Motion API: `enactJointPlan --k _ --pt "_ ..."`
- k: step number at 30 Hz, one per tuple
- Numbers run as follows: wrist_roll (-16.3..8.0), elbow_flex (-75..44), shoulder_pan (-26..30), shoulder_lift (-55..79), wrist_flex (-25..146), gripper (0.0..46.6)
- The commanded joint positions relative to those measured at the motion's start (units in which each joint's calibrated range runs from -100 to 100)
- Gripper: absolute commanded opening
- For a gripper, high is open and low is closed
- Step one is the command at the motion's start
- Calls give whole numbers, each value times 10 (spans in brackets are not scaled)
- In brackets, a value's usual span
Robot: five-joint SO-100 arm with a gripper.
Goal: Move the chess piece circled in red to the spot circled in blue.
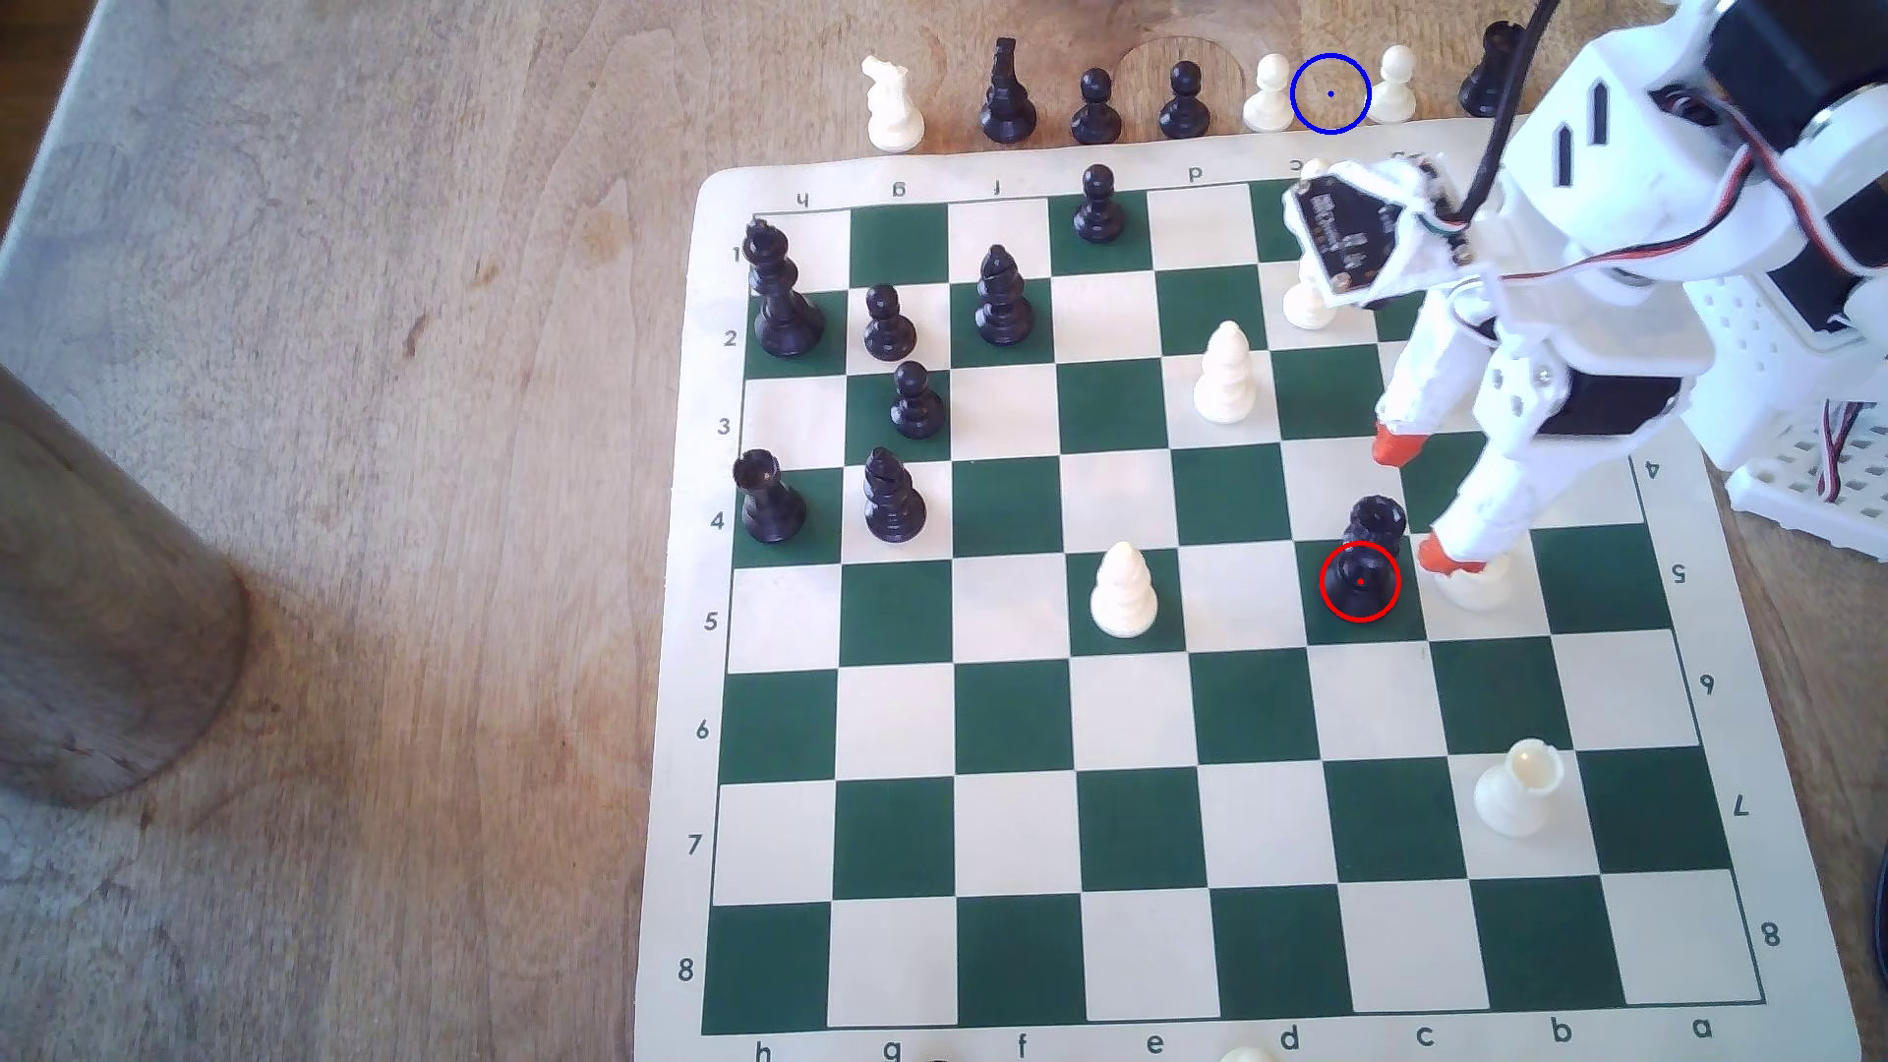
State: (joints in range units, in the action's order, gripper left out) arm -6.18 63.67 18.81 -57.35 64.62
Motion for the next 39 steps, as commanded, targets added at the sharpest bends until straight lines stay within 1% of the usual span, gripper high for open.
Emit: enactJointPlan --k 1,10,17,20,28,32,35,37,39 --pt "1 -2 4 17 -19 159" --pt "4 13 0 37 -18 164" --pt "0 21 6 84 -52 162" --pt "-3 19 -1 94 -79 162" --pt "-7 12 -10 94 -102 162" --pt "-8 12 -7 95 -102 150" --pt "-8 11 -1 96 -95 114" --pt "-8 10 7 93 -83 73" --pt "-9 9 24 86 -68 19"
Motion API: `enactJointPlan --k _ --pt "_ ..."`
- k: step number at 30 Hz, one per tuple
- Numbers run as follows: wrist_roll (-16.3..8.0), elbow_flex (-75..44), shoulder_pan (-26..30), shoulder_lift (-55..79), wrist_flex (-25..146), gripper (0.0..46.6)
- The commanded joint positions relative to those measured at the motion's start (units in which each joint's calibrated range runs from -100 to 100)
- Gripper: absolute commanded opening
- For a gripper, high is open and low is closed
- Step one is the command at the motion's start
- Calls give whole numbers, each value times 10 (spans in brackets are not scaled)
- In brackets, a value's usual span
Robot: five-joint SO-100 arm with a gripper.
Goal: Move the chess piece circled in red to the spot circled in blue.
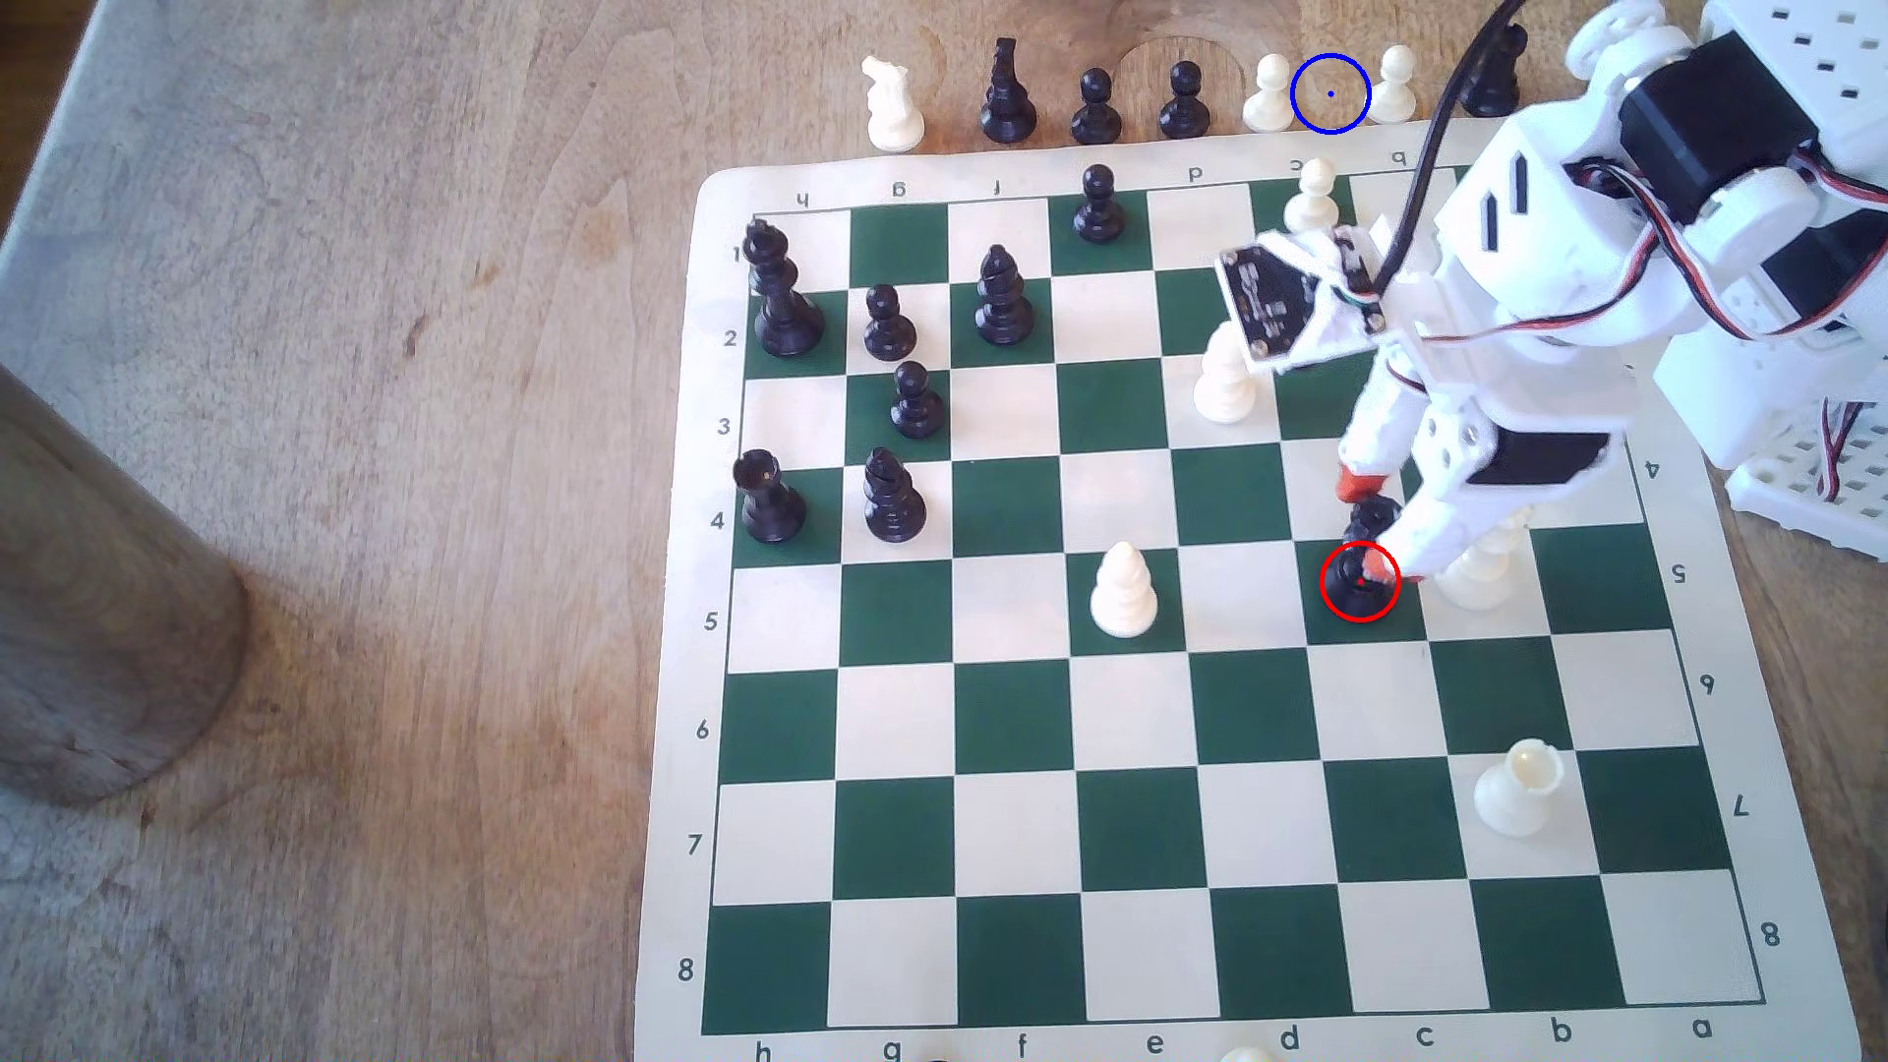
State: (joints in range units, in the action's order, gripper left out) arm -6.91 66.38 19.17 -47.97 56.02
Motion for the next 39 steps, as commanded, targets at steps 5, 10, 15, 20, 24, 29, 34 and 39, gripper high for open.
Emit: enactJointPlan --k 5,10,15,20,24,29,34,39 --pt "-11 -36 23 -7 19 3" --pt "-22 -50 18 -24 12 3" --pt "-23 -72 -11 -47 18 3" --pt "-23 -182 -24 -52 97 3" --pt "-9 -301 -82 -33 170 4" --pt "1 -396 -152 -21 238 4" --pt "22 -437 -232 -25 295 4" --pt "50 -441 -327 -37 319 4"
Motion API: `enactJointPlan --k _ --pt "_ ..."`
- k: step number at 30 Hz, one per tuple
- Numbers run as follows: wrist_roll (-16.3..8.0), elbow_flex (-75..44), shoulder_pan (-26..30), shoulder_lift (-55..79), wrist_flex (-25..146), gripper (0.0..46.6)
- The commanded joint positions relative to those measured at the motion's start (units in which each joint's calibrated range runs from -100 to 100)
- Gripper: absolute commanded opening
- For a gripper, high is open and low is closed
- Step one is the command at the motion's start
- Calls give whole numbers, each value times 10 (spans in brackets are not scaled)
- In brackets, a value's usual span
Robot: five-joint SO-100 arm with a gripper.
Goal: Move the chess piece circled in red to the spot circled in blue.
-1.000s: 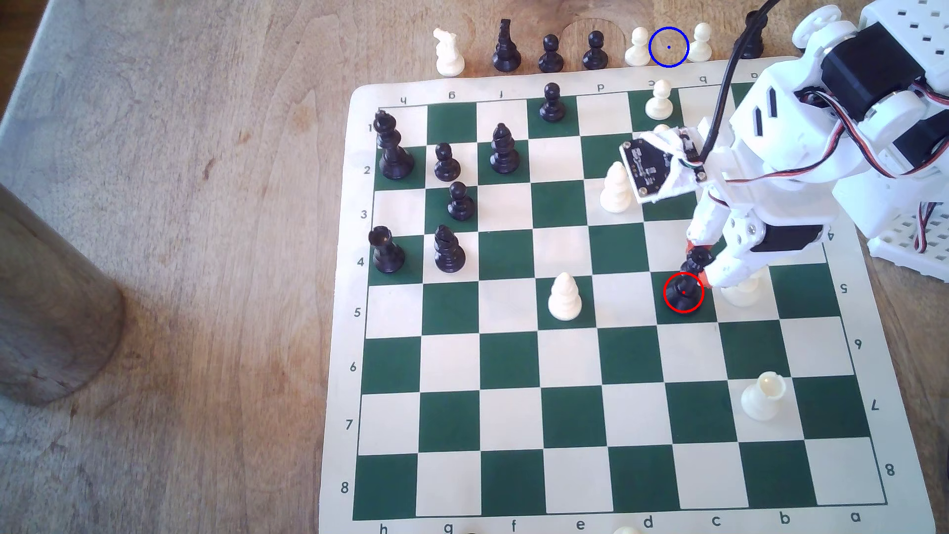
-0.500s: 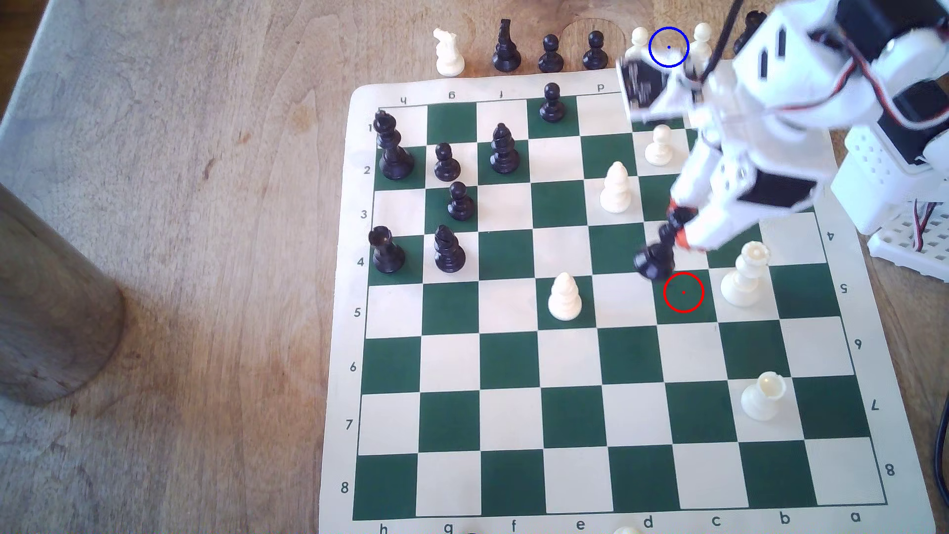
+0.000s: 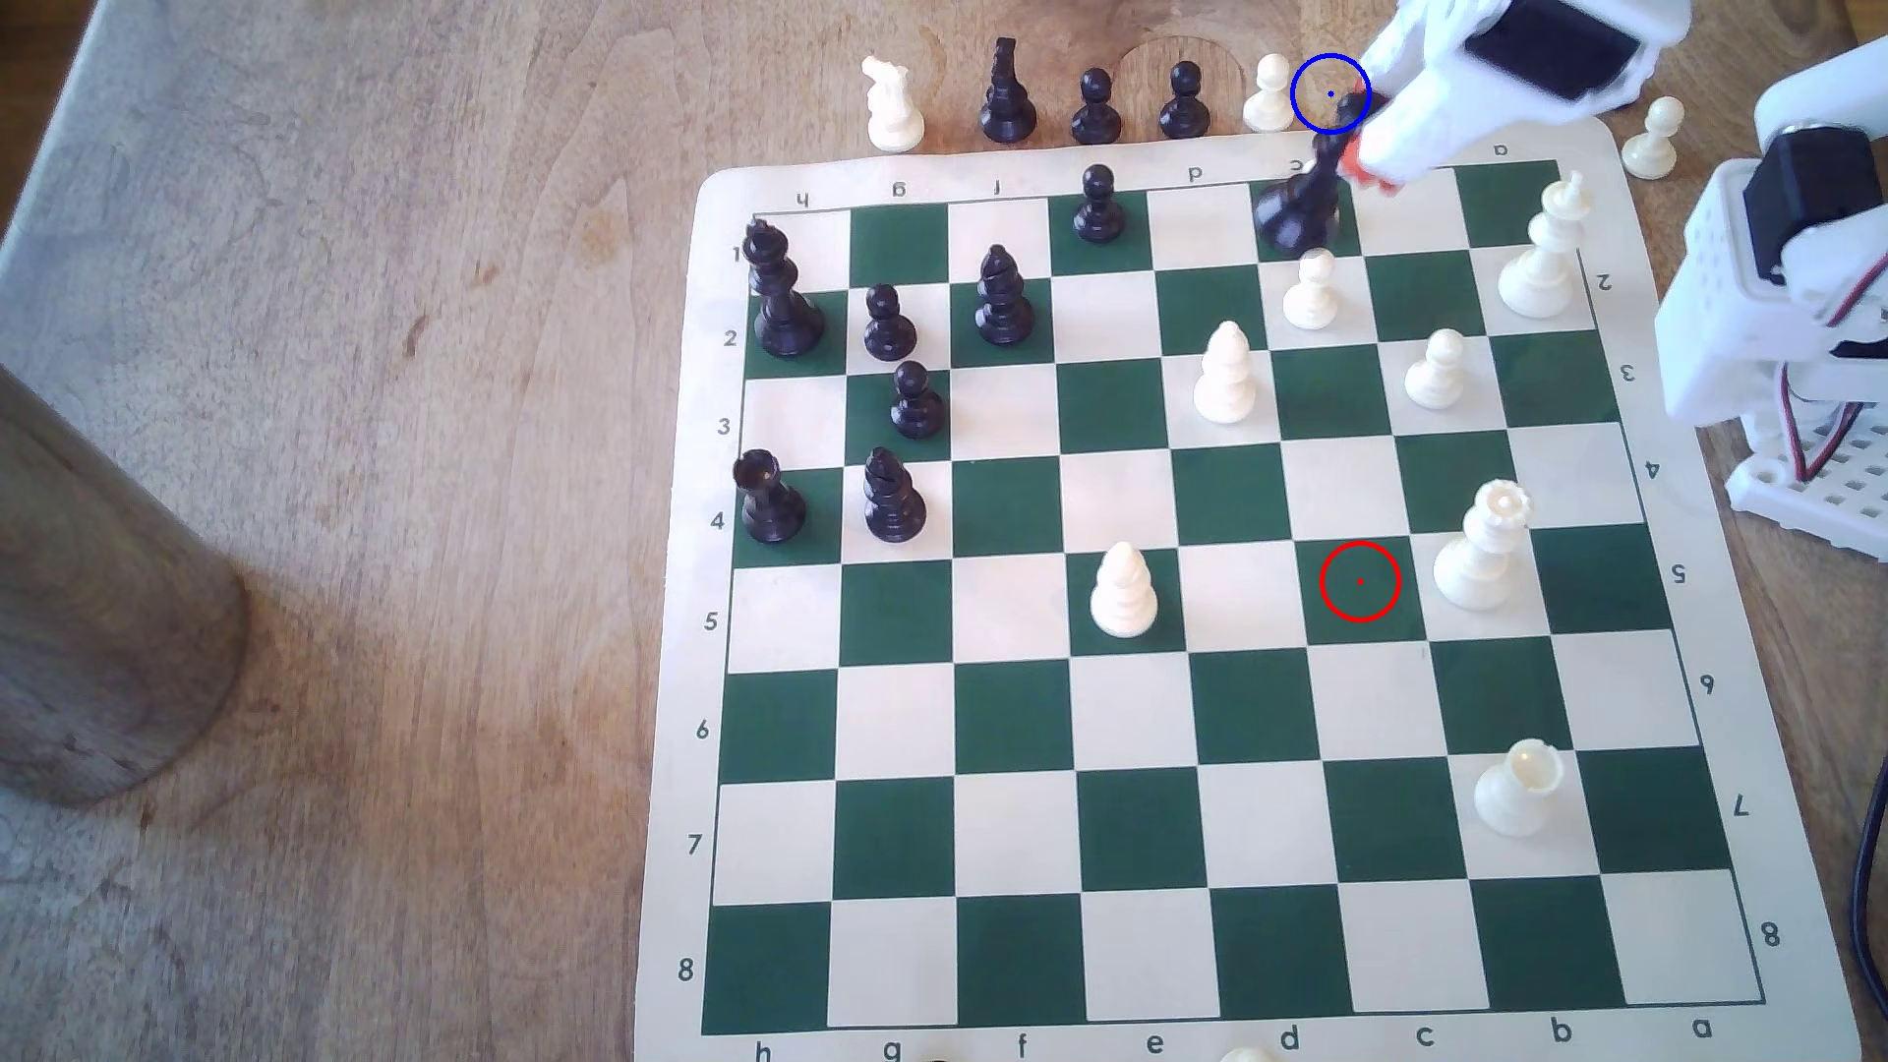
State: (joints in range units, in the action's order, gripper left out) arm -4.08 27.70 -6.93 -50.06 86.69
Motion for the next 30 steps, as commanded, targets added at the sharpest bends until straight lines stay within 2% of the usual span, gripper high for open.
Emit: enactJointPlan --k 1,7,8,13,19,30 --pt "25 -55 -80 -16 13 4" --pt "44 -39 -160 -4 6 4" --pt "49 -36 -188 5 -14 4" --pt "73 -22 -249 40 -40 4" --pt "85 29 -273 79 -95 4" --pt "90 73 -288 183 -189 5"
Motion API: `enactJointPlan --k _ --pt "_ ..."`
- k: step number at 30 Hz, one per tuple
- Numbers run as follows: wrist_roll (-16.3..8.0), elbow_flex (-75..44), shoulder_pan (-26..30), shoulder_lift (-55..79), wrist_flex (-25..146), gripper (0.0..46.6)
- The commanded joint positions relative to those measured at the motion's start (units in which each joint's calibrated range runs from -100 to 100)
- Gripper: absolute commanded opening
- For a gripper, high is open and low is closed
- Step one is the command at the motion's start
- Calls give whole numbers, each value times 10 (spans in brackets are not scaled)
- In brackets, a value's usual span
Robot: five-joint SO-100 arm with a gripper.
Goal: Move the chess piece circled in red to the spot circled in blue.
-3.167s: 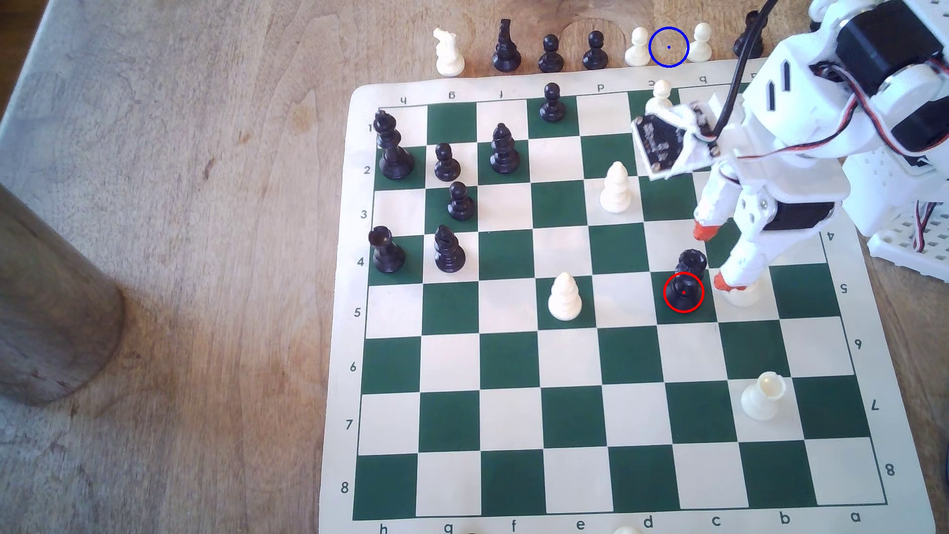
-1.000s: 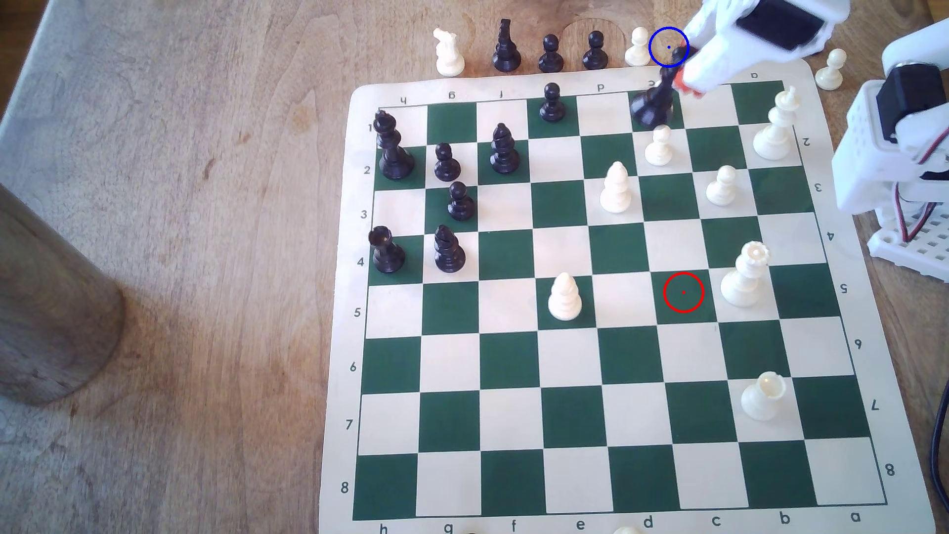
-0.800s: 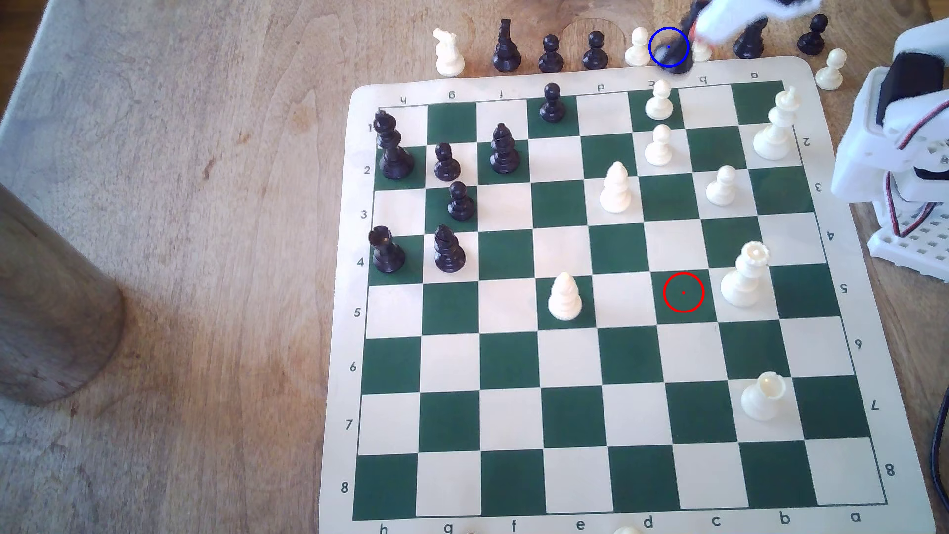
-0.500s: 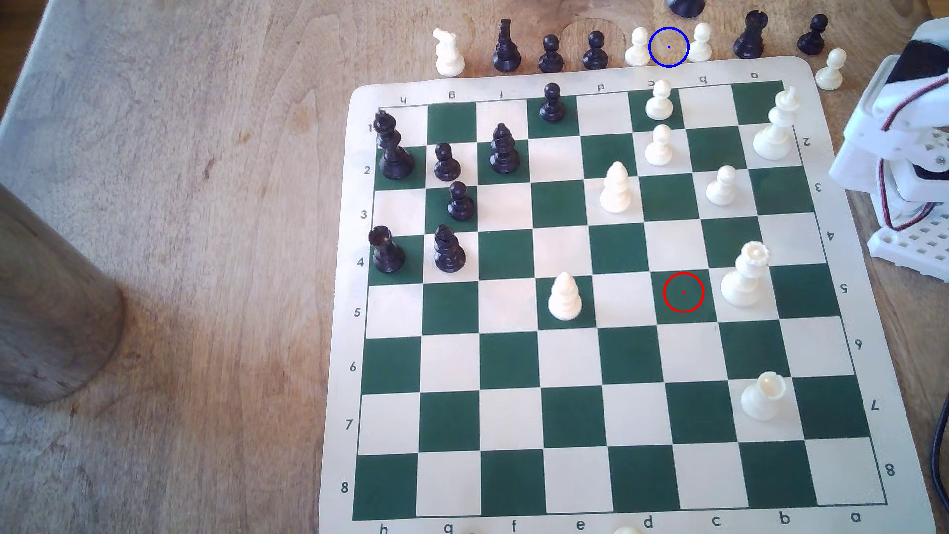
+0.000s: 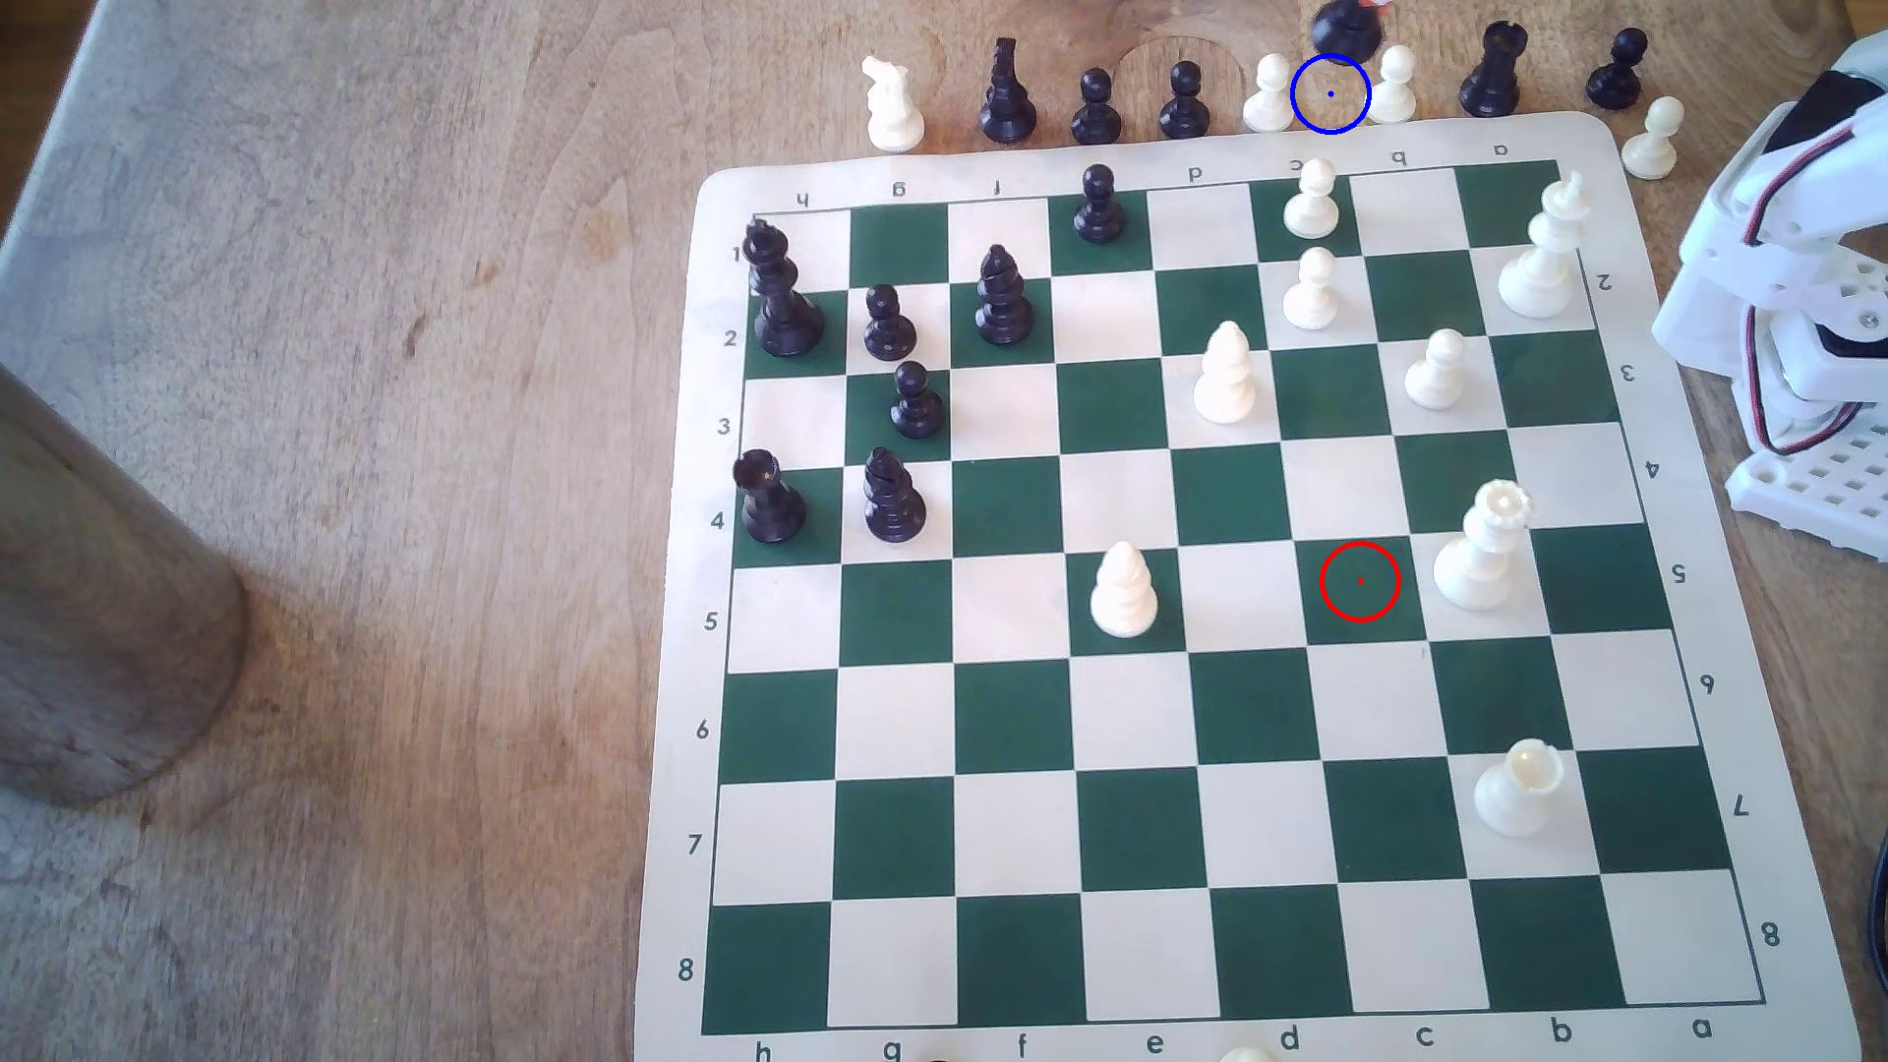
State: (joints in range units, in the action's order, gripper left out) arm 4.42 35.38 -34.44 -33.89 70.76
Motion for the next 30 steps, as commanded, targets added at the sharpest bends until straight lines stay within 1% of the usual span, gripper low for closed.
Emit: enactJointPlan --k 1,7,17,22,30 --pt "8 -8 -17 32 -31 5" --pt "17 -15 -36 74 -50 5" --pt "14 0 -24 105 -80 5" --pt "18 -2 -30 143 -106 4" --pt "22 0 -32 164 -116 4"
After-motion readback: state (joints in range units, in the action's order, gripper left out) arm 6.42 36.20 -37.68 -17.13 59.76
